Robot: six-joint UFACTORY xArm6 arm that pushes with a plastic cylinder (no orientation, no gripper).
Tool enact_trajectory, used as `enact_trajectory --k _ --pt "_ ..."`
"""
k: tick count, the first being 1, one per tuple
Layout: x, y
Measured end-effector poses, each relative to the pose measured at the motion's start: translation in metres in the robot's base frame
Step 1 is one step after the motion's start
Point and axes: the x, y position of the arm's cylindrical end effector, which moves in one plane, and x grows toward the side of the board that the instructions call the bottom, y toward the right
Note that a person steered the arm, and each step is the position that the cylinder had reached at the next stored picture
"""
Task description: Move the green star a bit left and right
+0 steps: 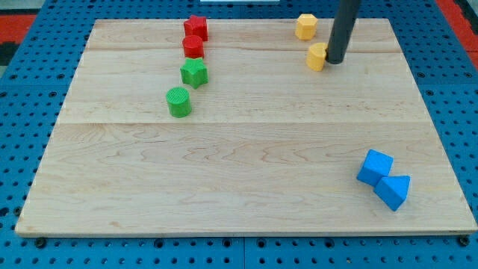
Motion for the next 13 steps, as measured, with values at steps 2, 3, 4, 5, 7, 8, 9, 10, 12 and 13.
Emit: enact_trajectory --k 2,3,4,5,7,8,9,10,12,13 --pt "0.071 -0.025" --pt "0.100 -0.123" --pt "0.133 -0.201" --pt "0.077 -0.198" --pt "0.034 -0.177" --pt "0.024 -0.191" --pt "0.027 -0.209" --pt "0.031 -0.183" --pt "0.030 -0.214" --pt "0.030 -0.236"
